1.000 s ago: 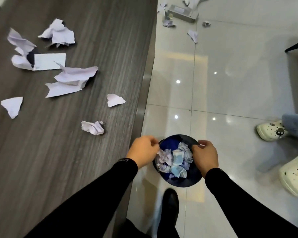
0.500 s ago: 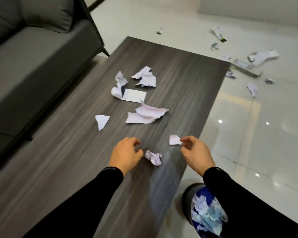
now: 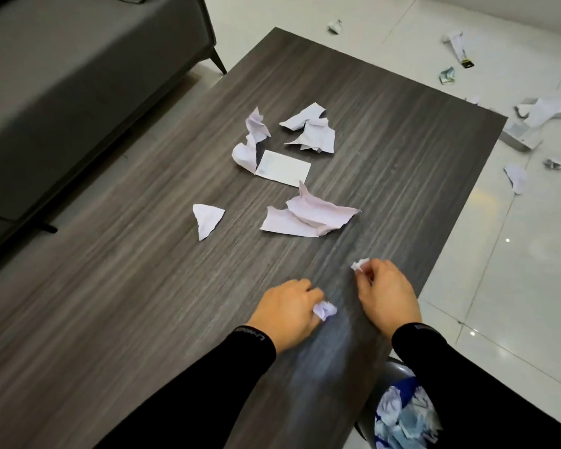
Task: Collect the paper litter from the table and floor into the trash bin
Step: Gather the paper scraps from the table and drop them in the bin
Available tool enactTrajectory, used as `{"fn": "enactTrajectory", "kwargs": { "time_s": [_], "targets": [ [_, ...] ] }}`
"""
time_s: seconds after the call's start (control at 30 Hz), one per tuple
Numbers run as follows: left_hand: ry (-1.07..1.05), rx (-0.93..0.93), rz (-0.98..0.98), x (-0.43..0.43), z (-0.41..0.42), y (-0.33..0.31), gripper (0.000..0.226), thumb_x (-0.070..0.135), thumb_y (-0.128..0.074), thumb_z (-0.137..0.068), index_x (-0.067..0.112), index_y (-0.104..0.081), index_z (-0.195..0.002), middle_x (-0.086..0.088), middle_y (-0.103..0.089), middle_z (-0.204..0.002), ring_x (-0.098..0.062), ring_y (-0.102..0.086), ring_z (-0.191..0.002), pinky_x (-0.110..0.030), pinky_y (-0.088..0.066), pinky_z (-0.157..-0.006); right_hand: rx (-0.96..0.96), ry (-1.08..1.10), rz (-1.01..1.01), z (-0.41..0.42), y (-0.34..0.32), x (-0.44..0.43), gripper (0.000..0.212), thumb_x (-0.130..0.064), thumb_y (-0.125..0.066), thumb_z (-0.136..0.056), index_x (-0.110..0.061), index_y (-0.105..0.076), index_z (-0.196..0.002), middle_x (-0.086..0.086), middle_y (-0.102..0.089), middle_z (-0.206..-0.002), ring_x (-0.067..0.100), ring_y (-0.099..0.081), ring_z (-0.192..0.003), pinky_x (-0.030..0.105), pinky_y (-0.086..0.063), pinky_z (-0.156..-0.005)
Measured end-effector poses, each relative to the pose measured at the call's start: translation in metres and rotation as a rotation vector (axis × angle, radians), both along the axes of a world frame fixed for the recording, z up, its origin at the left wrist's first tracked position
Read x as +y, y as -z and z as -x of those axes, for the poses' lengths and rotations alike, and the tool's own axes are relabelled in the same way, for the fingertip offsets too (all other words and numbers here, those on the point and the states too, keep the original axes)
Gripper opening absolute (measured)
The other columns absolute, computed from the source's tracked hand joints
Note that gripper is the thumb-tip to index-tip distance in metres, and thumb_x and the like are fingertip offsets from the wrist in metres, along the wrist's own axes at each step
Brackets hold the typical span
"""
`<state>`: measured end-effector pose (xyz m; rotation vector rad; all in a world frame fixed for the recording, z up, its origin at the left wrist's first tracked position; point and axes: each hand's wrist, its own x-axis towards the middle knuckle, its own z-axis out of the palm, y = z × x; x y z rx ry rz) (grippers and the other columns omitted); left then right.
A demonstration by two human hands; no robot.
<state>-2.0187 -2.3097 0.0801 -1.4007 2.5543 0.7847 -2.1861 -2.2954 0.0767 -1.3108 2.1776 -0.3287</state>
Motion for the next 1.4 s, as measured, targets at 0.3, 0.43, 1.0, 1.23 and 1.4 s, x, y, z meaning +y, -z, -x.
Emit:
{"fn": "enactTrajectory", "kwargs": {
  "time_s": [0.3, 0.43, 1.0, 1.23, 1.4],
  "targets": [
    [-0.598, 0.108, 0.145, -0.100, -0.072, -0.034, 0.023, 0.023, -0.040, -0.094, 0.006, -0.054, -0.101, -0.015, -0.065, -0.104, -0.037, -0.056, -0.099, -0.043, -0.046, -0.080, -0.030, 0.015, 0.061, -0.048, -0.038, -0.097, 0.035, -0.034, -0.034, -0.096, -0.005, -0.050, -0.086, 0.024, -0.064, -0.099, 0.039, -0.059, -0.095, 0.037, -0.040, -0.073],
    [-0.644, -0.044, 0.224, -0.126, -0.099, -0.021, 0.026, 0.024, -0.048, -0.091, 0.010, -0.064, -0.107, -0.015, -0.048, -0.131, -0.032, -0.040, -0.121, -0.041, -0.038, -0.093, 0.103, -0.101, 0.066, -0.067, -0.031, -0.121, 0.061, -0.057, -0.058, -0.078, -0.004, -0.058, -0.107, 0.013, -0.053, -0.121, 0.032, -0.044, -0.117, 0.043, -0.039, -0.091],
    [-1.000, 0.335, 0.080, -0.184, -0.084, -0.003, 0.020, 0.014, -0.042, -0.090, 0.011, -0.062, -0.094, -0.010, -0.049, -0.101, -0.035, -0.056, -0.093, -0.029, -0.035, -0.076, 0.010, -0.062, 0.179, -0.043, -0.015, -0.184, 0.013, -0.013, -0.043, -0.089, -0.009, -0.045, -0.101, 0.025, -0.066, -0.095, 0.043, -0.059, -0.089, 0.034, -0.034, -0.067],
    [-1.091, 0.398, 0.149, -0.249, -0.032, -0.005, 0.051, 0.059, -0.061, -0.069, 0.018, -0.053, -0.097, -0.001, -0.047, -0.107, -0.021, -0.048, -0.095, -0.028, -0.036, -0.081, -0.090, -0.002, 0.316, -0.019, -0.020, -0.229, 0.043, -0.021, -0.055, -0.083, -0.010, -0.039, -0.122, 0.016, -0.062, -0.113, 0.041, -0.058, -0.102, 0.043, -0.044, -0.089],
    [-0.650, 0.149, 0.198, -0.261, -0.005, 0.012, 0.087, 0.066, -0.071, -0.057, 0.004, -0.045, -0.113, -0.013, -0.042, -0.120, -0.029, -0.035, -0.117, -0.036, -0.033, -0.101, -0.079, -0.157, 0.142, -0.006, -0.009, -0.261, 0.117, -0.048, -0.079, -0.063, -0.025, -0.004, -0.150, 0.010, -0.050, -0.137, 0.034, -0.047, -0.122, 0.047, -0.038, -0.101]
  ]
}}
